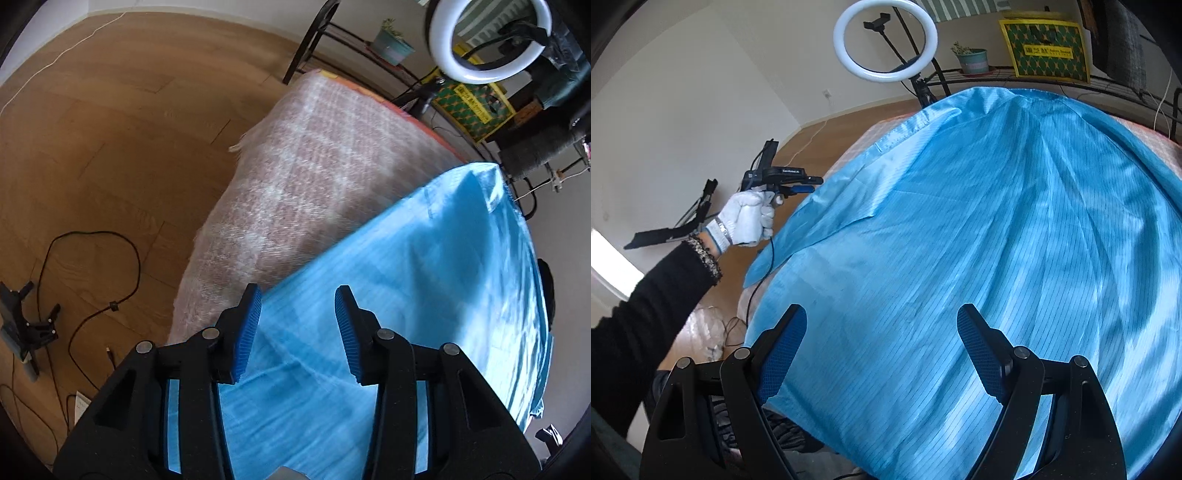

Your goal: Fold large clothes

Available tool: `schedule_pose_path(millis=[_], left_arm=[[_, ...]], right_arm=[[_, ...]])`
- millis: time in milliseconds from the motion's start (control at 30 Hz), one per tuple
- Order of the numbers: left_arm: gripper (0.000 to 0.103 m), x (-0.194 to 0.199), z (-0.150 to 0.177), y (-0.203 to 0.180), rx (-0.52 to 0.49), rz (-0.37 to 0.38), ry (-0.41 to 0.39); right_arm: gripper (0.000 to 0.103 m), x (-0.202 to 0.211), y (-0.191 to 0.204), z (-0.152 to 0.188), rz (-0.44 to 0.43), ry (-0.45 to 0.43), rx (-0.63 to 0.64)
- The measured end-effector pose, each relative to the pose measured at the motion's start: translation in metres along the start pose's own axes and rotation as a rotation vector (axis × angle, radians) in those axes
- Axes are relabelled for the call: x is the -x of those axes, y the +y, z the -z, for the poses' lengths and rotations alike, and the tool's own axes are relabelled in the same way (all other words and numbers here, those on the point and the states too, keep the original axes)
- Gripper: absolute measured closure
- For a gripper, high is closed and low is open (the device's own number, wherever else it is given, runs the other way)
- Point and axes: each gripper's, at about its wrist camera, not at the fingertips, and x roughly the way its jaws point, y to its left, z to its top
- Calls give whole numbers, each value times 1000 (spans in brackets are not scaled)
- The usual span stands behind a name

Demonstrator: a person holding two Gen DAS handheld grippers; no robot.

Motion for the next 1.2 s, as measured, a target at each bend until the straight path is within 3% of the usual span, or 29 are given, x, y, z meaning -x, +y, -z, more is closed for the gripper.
schedule_pose_path(millis=[233, 567, 667, 733, 767, 933, 1033, 1200], left_arm=[[49, -2, -3, 16, 20, -6, -13], [49, 6, 18, 12, -94, 18, 14], [71, 6, 21, 8, -101, -47, -1], [100, 8, 20, 9, -69, -19, -7], [100, 10, 21, 8, -55, 11, -17], [103, 21, 34, -14, -114, 8, -65], [103, 38, 39, -24, -99, 50, -91], [103, 89, 48, -78, -192, 127, -154]], right_arm=[[19, 4, 2, 1, 8, -5, 18], [19, 1, 3, 0, 31, 2, 9], [19, 0, 0, 0, 38, 5, -13], [19, 0, 1, 0, 58, 5, -9], [19, -1, 1, 1, 69, 3, -5], [19, 2, -1, 0, 79, -9, -5], [19, 6, -2, -1, 86, -20, -3], [19, 17, -2, 0, 81, -46, 4]])
